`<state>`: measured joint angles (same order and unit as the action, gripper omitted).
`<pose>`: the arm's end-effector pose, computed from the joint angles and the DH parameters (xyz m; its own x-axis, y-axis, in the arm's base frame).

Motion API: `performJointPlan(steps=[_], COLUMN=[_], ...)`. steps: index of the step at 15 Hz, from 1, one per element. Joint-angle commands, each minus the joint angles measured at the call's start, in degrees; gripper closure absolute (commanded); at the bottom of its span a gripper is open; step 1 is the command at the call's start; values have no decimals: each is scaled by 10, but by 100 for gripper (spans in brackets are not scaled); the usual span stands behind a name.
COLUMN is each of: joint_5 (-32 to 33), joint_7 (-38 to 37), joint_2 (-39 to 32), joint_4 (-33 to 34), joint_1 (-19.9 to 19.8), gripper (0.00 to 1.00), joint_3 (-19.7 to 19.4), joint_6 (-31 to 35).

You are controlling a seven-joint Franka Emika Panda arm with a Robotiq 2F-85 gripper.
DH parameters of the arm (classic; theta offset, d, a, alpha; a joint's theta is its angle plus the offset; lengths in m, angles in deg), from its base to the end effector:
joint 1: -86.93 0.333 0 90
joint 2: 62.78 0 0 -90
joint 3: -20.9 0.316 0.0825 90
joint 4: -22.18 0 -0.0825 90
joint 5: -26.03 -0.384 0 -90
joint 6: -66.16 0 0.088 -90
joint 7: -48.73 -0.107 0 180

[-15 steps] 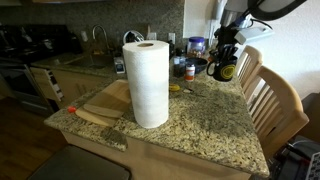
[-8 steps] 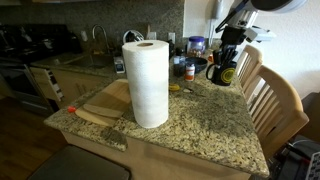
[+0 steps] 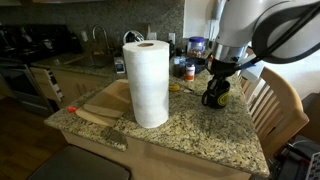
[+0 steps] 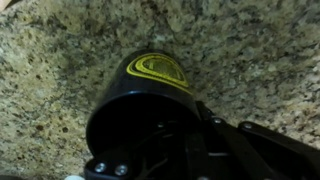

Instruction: Move the coffee mug forward then backwards.

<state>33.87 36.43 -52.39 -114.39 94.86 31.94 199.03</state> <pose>0.4573 0.1554 0.4012 0.9691 0.2074 0.1331 0.1923 -0.9742 0.1183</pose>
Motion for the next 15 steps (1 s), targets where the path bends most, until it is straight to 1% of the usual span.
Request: performJointPlan(steps=[1,2,4,7,9,10,11,12,15], joint_5=[50,53,9,-89,-143,-159,-167,-172,-165], joint_7=[-62,-74,-53,7,43,54,59,61,55], joint_2=[13,12,4,4,7,9,9,9,7], joint_4=[-35,-40,-37,-27,-17,-13,-10,-8,-1], joint_1=[-12,-14,-11,-7,-10,-12,-16,-18,-26], gripper=[98,98,98,98,98,66,64,59,36], joint_3=[7,4,-12,-44,-65,-72,-79,-84,-90], joint_6=[81,93,90,61,39,31,25,20,9])
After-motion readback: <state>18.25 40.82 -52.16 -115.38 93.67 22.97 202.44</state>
